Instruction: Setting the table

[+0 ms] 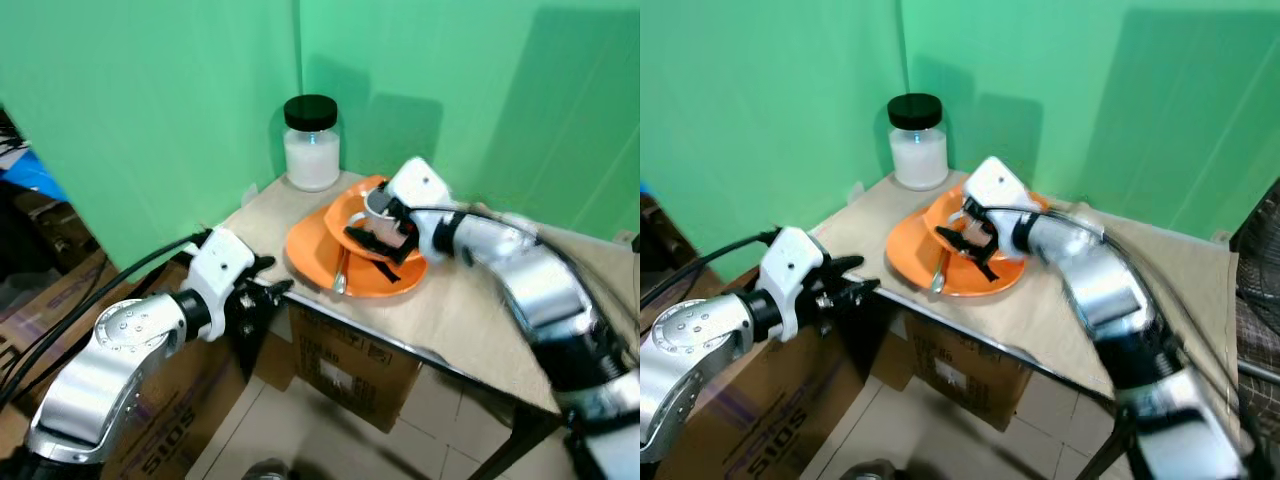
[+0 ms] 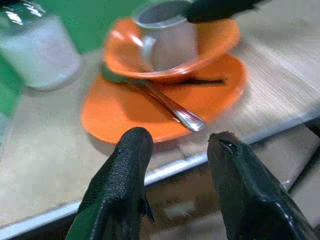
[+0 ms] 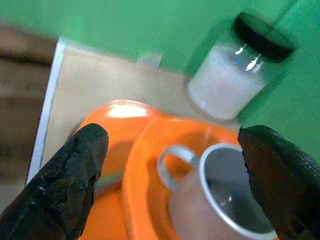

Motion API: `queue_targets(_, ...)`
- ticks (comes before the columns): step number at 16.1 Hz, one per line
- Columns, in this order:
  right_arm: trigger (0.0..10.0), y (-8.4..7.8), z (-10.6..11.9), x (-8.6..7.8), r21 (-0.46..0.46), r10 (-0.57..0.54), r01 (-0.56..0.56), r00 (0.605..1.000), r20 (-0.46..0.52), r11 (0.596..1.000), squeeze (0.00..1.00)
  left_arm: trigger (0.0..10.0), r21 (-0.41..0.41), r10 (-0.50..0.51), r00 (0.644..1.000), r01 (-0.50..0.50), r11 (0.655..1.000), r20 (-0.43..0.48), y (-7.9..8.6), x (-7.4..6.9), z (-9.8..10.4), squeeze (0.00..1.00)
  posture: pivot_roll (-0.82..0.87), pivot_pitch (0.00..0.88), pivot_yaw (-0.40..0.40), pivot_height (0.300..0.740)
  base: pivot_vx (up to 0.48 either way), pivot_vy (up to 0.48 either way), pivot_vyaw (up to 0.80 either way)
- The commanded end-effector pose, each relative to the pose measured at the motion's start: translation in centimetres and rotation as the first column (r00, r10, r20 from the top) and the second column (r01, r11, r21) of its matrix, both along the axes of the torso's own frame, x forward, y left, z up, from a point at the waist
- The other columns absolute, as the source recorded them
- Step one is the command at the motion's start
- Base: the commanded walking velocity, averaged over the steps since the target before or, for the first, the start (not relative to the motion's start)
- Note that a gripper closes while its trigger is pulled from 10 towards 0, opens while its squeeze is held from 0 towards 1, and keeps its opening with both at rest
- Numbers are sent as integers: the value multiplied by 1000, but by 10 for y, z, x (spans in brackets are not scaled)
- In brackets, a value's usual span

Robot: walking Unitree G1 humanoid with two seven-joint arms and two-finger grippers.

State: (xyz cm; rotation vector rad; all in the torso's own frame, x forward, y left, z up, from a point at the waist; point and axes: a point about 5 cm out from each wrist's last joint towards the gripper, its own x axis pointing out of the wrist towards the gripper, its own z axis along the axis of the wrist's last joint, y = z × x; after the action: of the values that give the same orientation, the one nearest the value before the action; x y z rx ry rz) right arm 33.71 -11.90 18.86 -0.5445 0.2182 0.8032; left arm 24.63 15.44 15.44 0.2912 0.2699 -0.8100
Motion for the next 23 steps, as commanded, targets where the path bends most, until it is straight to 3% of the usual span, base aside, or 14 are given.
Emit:
queue_targets(1,10000,0,-4,10,-66,4,-6,999,-32,998,0,10000,21,-55,998,55,998,-22,-5,-1,-1,0,121,0,44,740,0,0,0)
queue_targets(7,10000,3,-11,34,-166,-27,13,996,-82,986,0,10000,-4,-70,997,70,998,-22,-10,-3,1,0,139,0,23,740,0,0,0)
queue_targets(8,8980,2,-13,36,-172,-30,14,996,-88,985,0,10000,-5,-71,997,71,997,-22,-10,-4,1,0,141,0,24,740,0,0,0)
queue_targets(9,1333,2,-18,39,-192,-38,19,994,-98,981,0,10000,1,-73,997,73,997,-29,-9,-4,0,0,139,0,26,740,0,0,0)
queue_targets(10,0,2,-19,39,-195,-39,18,994,-102,981,0,10000,3,-74,997,74,997,-30,-8,-4,-1,0,136,0,27,740,0,0,0)
queue_targets(20,0,1,-18,42,-289,60,-89,992,-107,953,0,10000,13,-71,997,71,997,-23,-8,-3,-1,0,137,0,23,740,0,0,0)
queue_targets(23,0,0,-18,45,-328,44,-70,995,-87,942,0,10000,12,-74,997,75,997,-25,-8,-3,0,0,134,0,23,740,0,0,0)
